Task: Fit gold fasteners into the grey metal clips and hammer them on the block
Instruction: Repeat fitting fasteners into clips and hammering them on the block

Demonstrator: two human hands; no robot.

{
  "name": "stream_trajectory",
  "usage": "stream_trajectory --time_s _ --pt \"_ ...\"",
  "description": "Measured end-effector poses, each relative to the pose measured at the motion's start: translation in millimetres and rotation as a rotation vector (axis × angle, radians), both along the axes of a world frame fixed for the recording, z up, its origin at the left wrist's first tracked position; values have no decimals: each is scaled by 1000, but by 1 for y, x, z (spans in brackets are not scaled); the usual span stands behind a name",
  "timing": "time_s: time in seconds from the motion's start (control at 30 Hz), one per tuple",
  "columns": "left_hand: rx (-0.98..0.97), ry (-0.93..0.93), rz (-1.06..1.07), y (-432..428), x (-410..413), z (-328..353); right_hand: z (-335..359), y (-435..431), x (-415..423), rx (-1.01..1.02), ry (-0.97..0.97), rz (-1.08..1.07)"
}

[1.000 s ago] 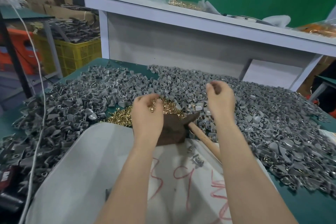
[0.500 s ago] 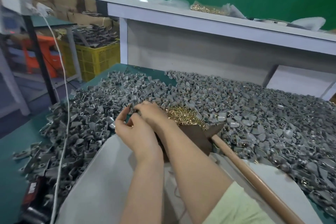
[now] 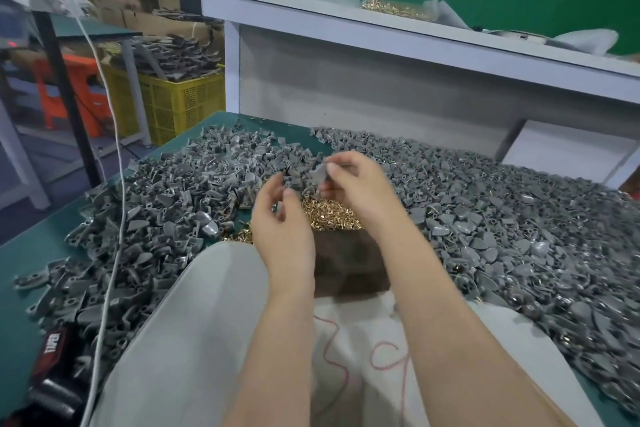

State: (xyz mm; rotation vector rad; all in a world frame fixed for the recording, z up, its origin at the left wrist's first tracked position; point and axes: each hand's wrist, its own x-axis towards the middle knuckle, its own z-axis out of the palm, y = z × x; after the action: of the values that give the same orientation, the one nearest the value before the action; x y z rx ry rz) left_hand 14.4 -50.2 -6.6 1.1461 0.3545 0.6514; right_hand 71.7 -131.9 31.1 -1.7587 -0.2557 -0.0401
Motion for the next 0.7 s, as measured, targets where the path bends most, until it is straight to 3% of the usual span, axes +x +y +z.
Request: stream_trajectory --time_s 0.07,0.23,0.37,0.6,0.7 --pt "74 -2 -176 -6 -3 3 3 -21 -20 60 -20 39" --pt "94 5 -495 -18 -10 9 -2 -46 -50 -166 -161 -151" --pt "-38 -10 -563 -18 -12 12 -6 -55 -61 -211 -227 -223" --pt "98 44 -657 -23 -14 9 -9 -58 -64 -257 -167 -170" --pt "237 76 -583 -21 -12 8 -9 -55 -55 -275 -130 -195"
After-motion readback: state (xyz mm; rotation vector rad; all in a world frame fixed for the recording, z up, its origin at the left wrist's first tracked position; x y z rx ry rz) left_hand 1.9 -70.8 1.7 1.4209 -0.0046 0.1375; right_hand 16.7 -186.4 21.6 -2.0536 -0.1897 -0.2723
